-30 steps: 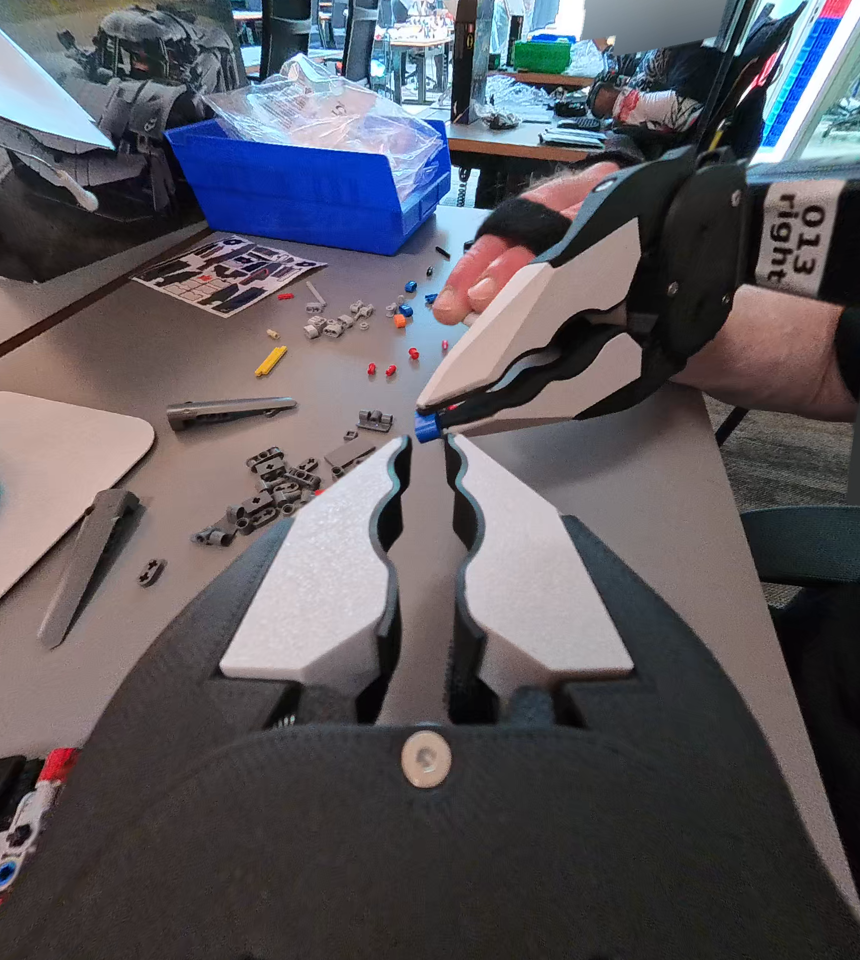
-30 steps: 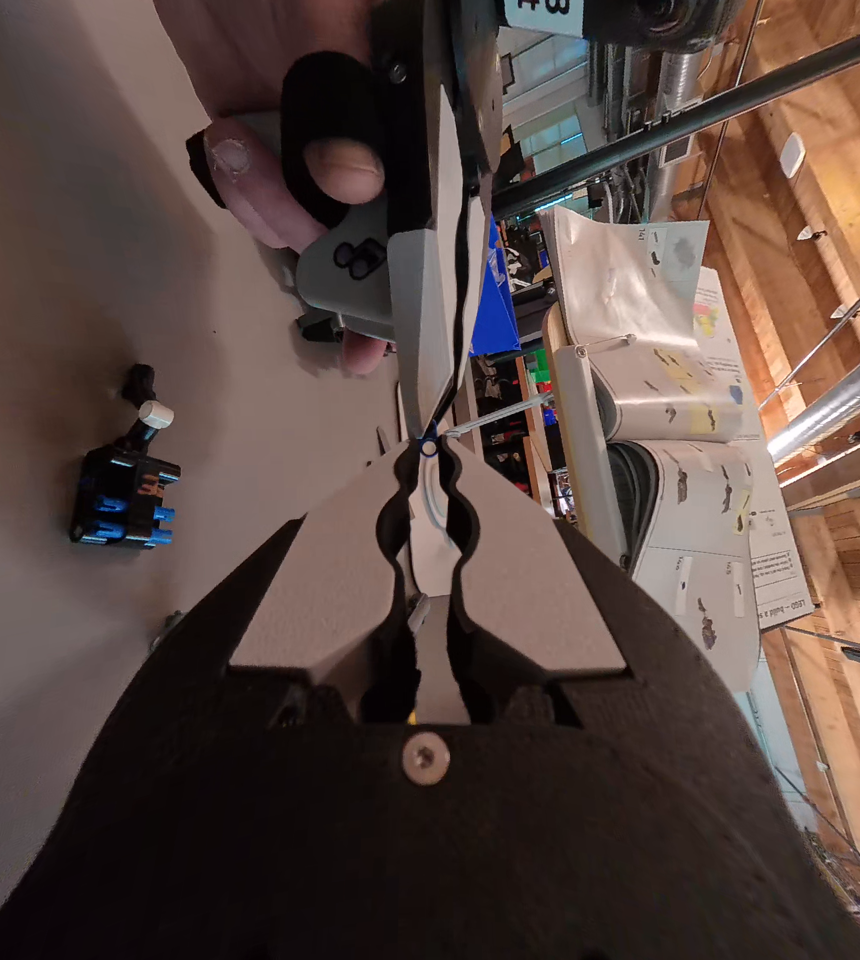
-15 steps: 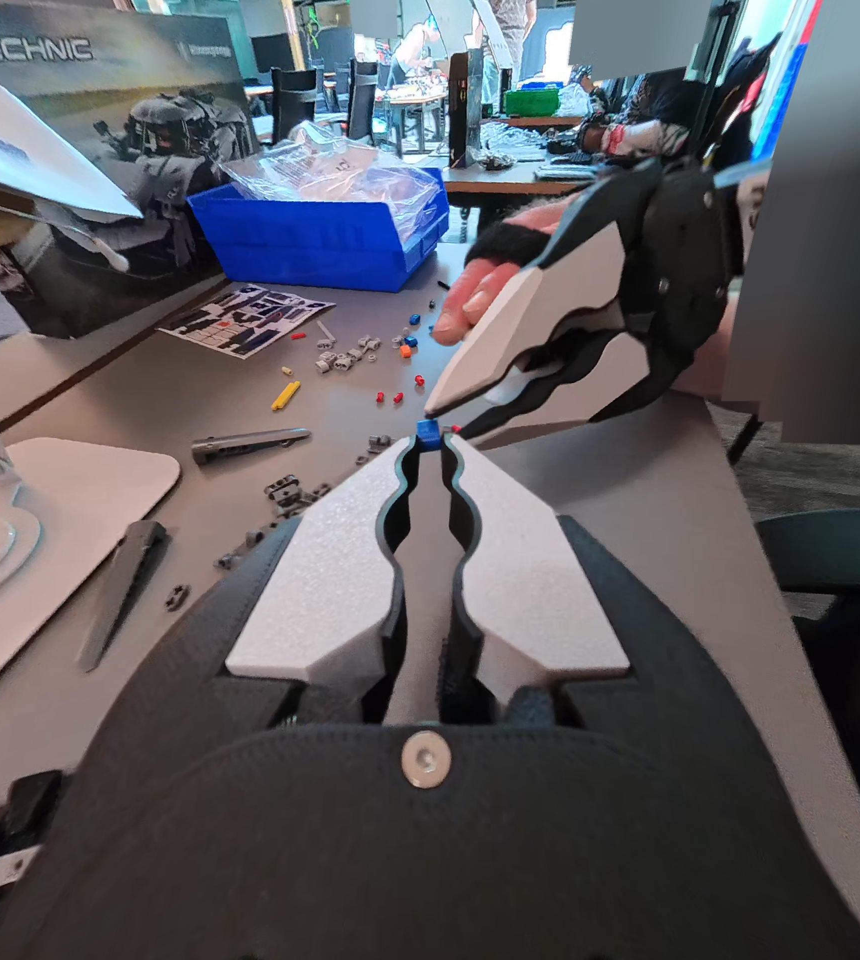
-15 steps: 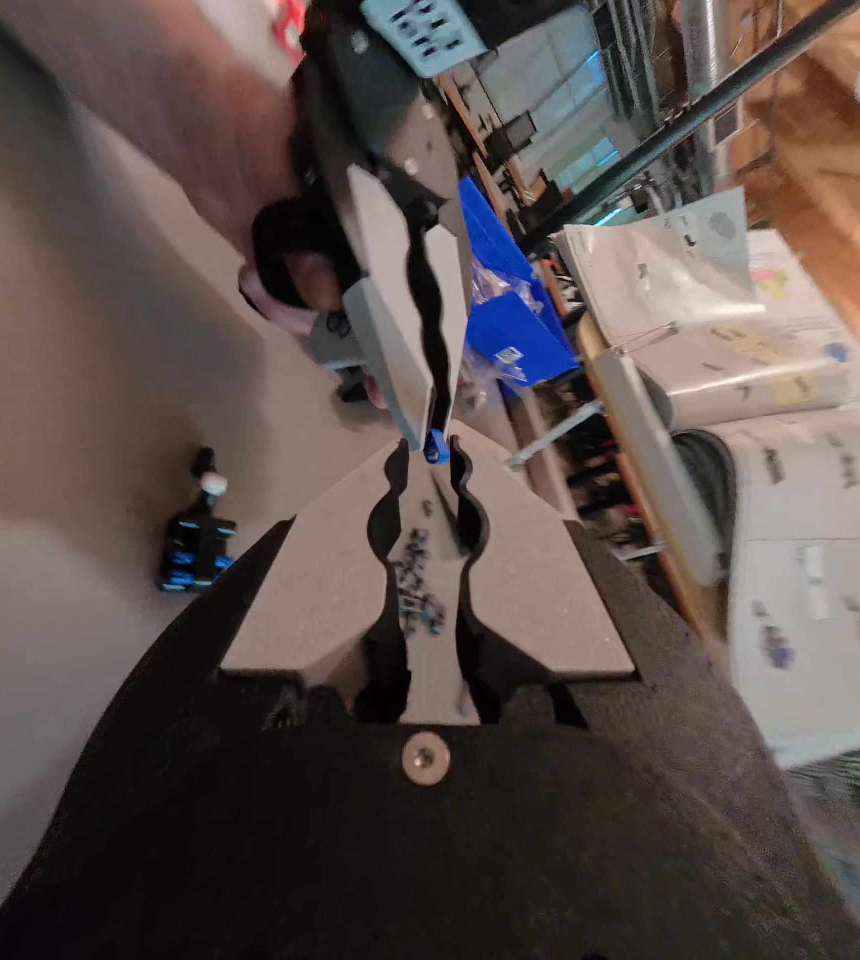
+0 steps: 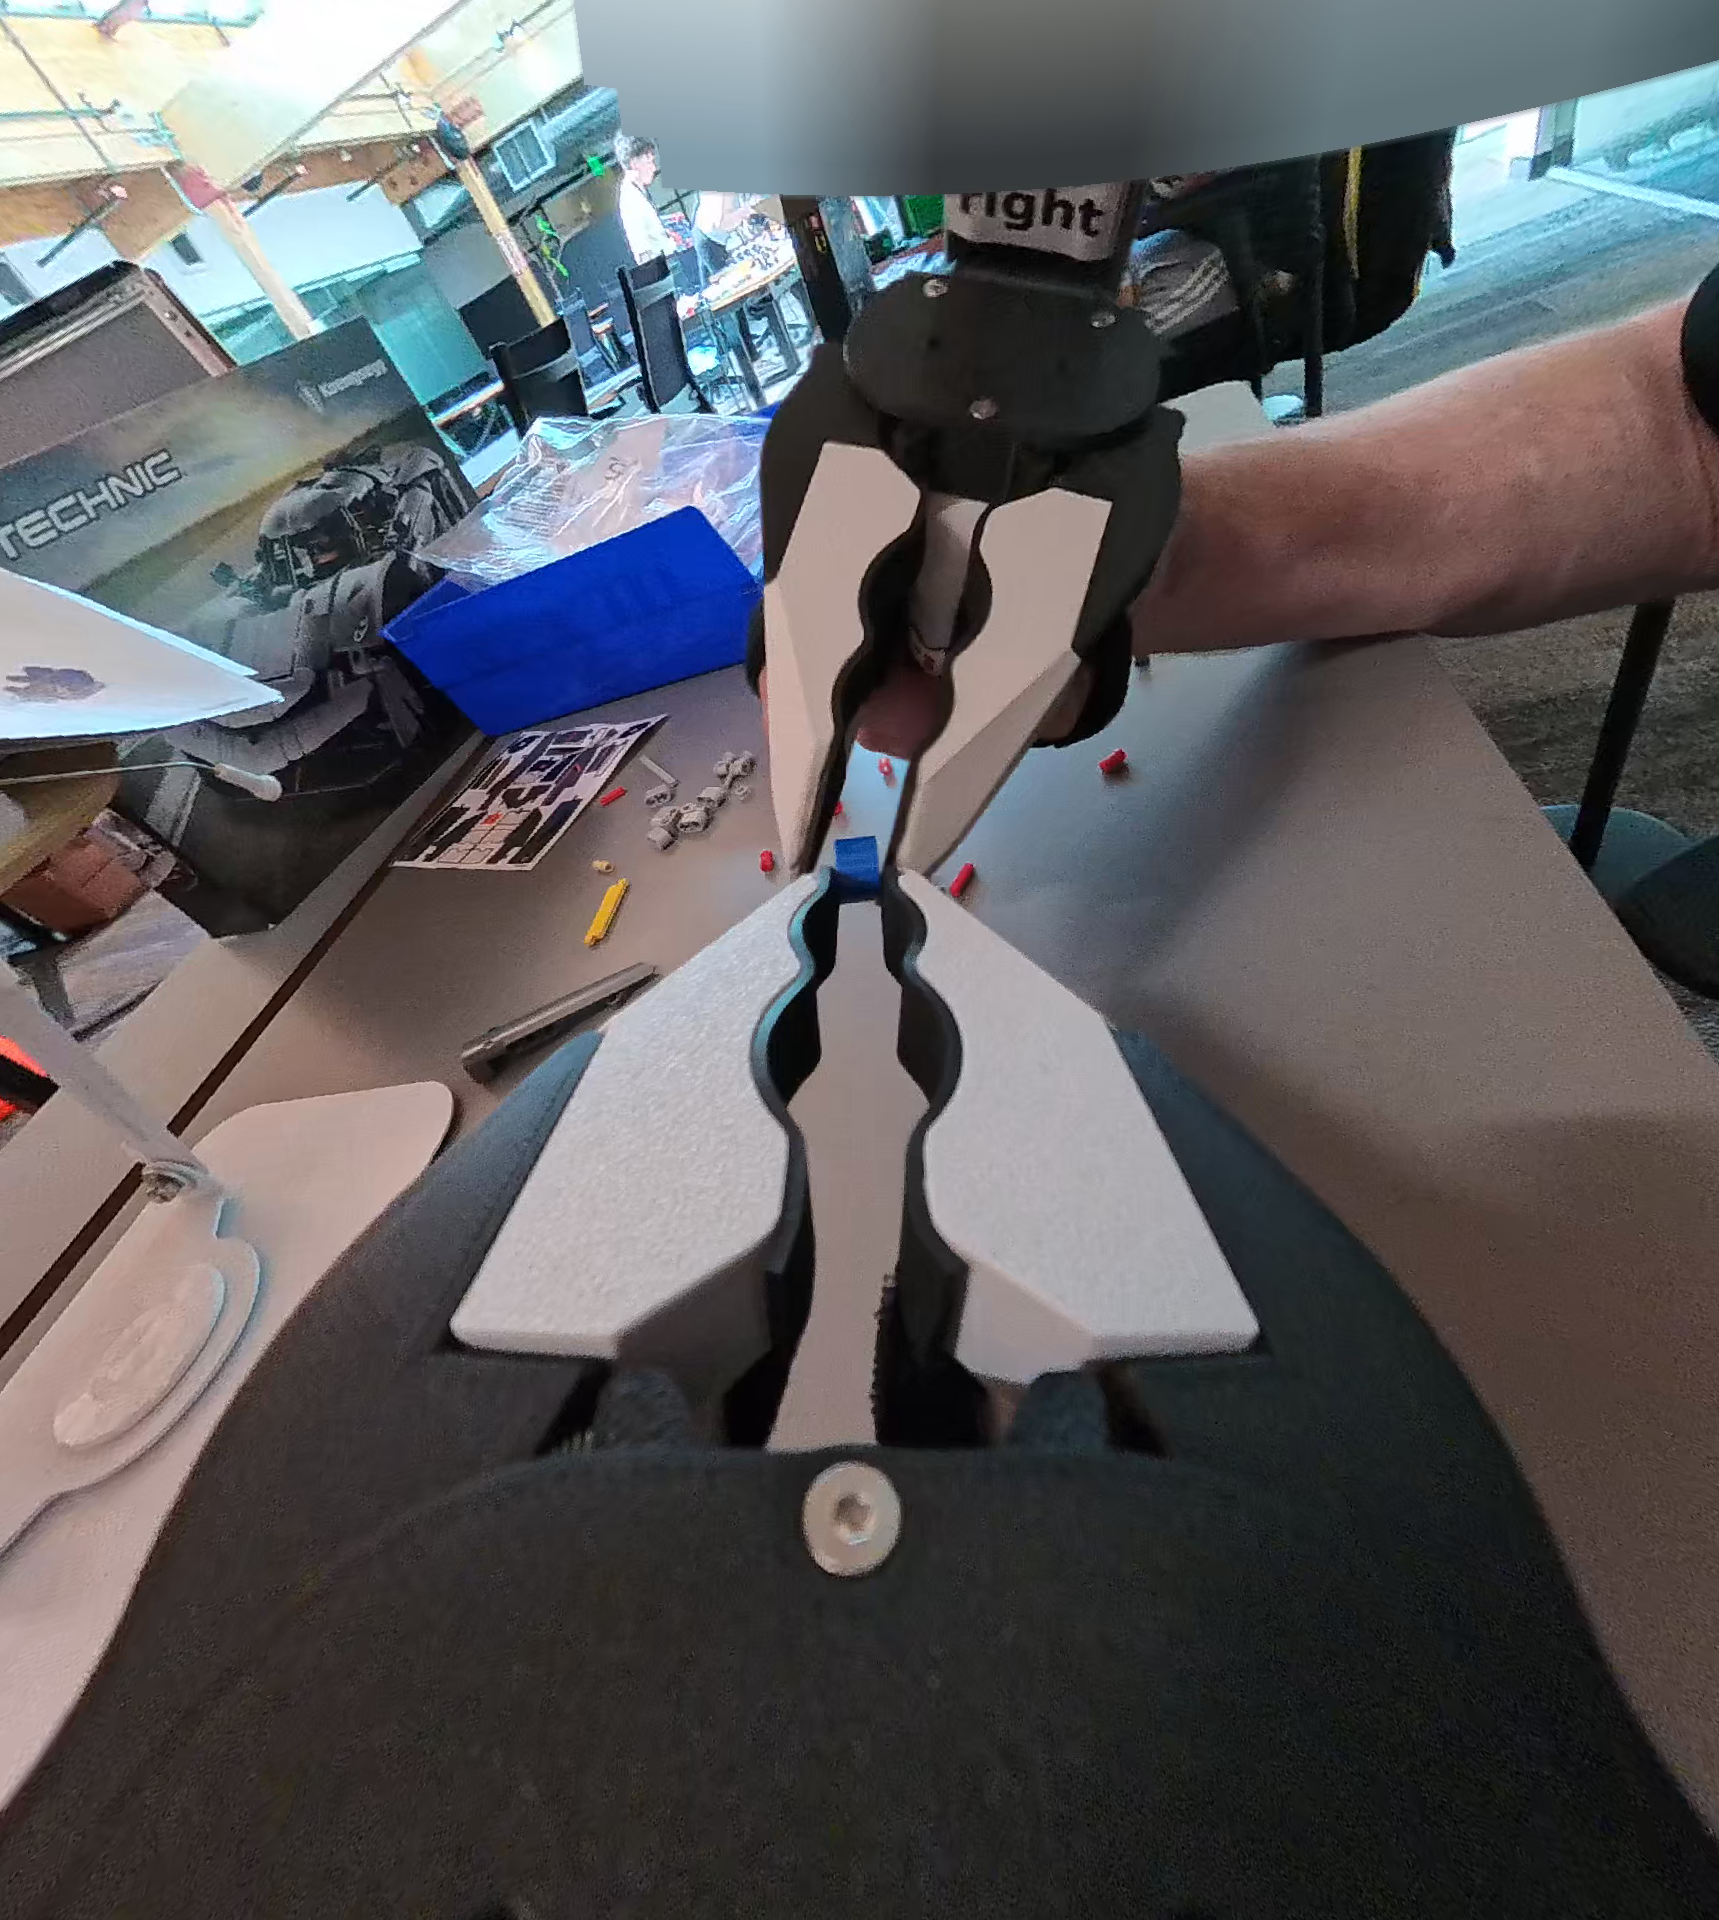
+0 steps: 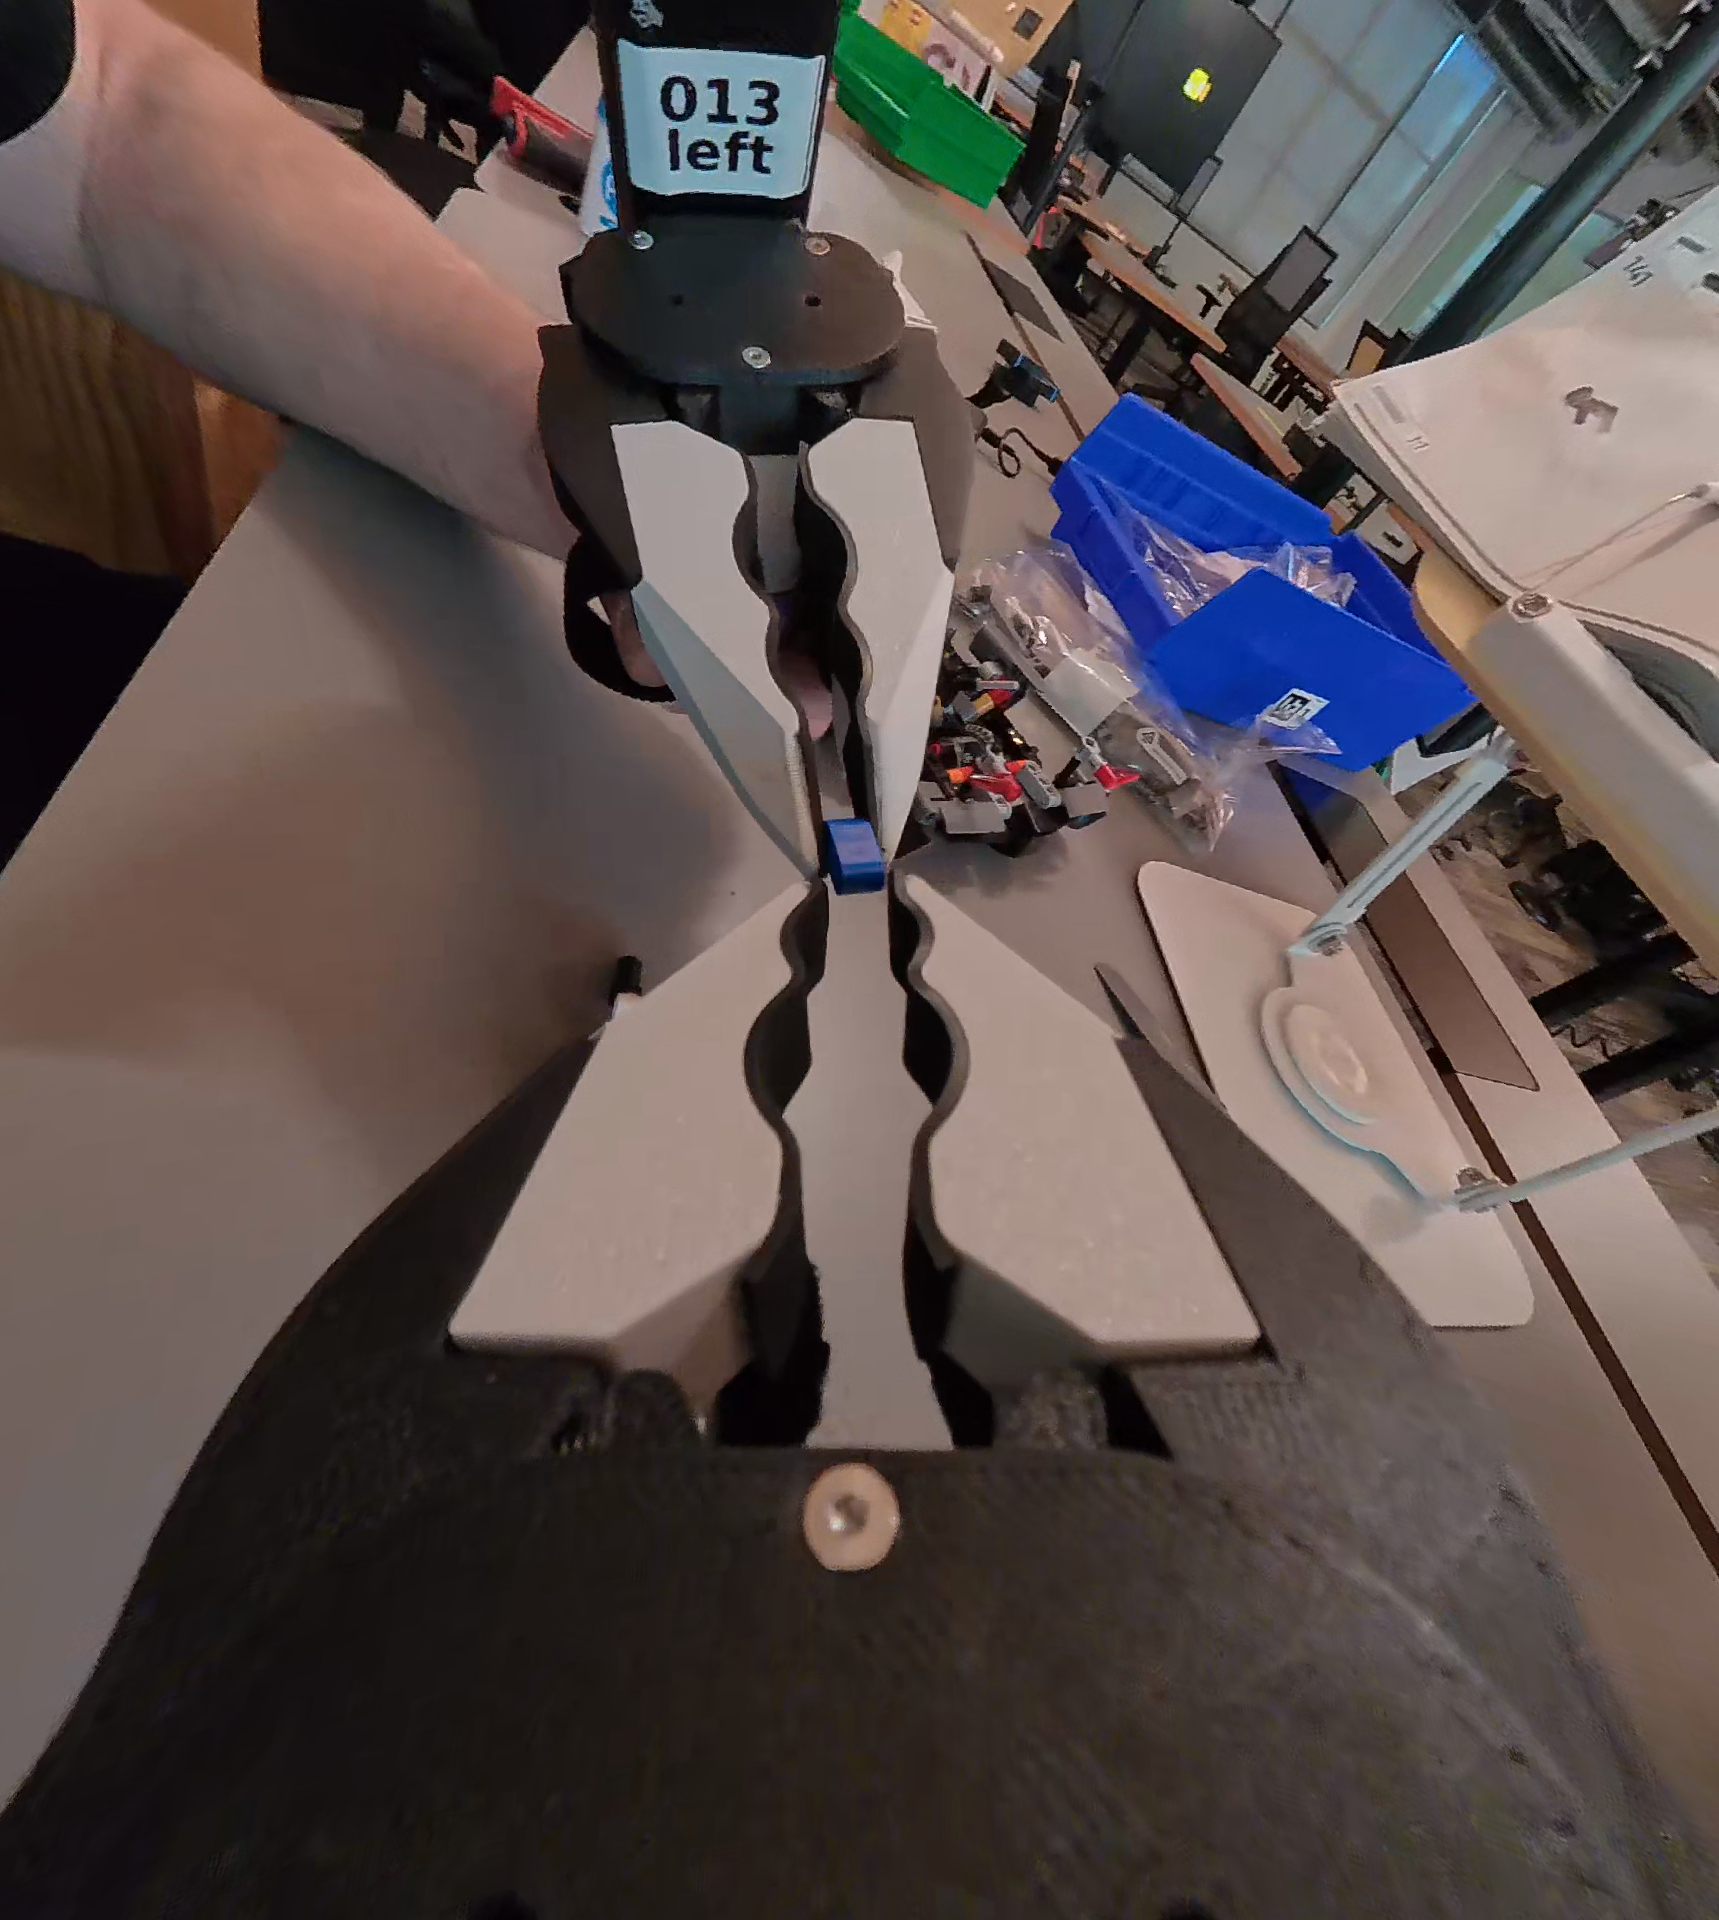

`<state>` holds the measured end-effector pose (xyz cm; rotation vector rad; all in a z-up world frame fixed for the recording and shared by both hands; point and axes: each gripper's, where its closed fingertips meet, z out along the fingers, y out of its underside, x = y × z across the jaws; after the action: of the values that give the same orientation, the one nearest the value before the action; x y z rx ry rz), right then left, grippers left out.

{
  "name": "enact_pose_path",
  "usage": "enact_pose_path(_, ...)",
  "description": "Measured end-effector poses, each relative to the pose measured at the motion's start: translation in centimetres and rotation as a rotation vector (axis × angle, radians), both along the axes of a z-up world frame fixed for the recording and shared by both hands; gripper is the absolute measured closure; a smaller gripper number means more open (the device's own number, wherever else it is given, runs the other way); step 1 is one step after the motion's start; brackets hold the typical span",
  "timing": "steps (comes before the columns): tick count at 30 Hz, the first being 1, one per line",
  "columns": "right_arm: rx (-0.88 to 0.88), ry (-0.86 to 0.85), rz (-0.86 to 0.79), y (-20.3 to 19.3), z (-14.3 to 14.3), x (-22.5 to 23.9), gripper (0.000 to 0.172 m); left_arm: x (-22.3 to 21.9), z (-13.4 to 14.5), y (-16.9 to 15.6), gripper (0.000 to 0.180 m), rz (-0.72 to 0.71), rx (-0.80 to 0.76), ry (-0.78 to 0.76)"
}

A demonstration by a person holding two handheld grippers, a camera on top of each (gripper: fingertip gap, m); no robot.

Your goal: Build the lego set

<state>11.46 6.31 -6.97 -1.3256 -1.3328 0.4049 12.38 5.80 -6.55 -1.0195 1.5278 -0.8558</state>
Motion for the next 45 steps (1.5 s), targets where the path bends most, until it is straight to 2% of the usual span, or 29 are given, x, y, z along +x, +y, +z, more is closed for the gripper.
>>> enact_pose_path(11,-0.103,0.074,0.067,-0.7,0.3,0.0,0.160,-0.1,-0.1,-0.3,0.175,-0.011,0.052,0.002)
enact_pose_path(14,-0.127,0.104,0.084,-0.9,0.6,0.1,0.164,-0.1,-0.2,-0.4,0.175,-0.013,0.051,0.002)
enact_pose_path(27,-0.153,0.054,0.069,-0.5,-0.2,0.6,0.166,0.1,-0.9,-0.5,0.173,-0.010,0.034,0.040)
enact_pose_path(29,-0.177,0.025,0.043,0.0,-0.7,1.0,0.166,0.0,-1.6,0.0,0.159,0.013,0.036,0.091)
enact_pose_path(35,-0.229,-0.090,0.019,0.2,-2.8,1.9,0.166,-0.7,-4.0,-1.0,0.144,-0.038,-0.067,0.245)
enact_pose_path(38,-0.235,-0.168,0.002,-0.1,-3.5,2.3,0.166,-0.4,-6.1,-2.1,0.129,-0.070,-0.070,0.351)
enact_pose_path(42,-0.258,-0.228,-0.031,-0.9,-3.6,2.3,0.166,0.0,-9.1,-1.8,0.126,-0.008,-0.016,0.471)
enact_pose_path(45,-0.303,-0.278,-0.040,-2.6,-4.6,1.8,0.167,0.1,-9.9,-1.7,0.128,0.007,-0.024,0.504)
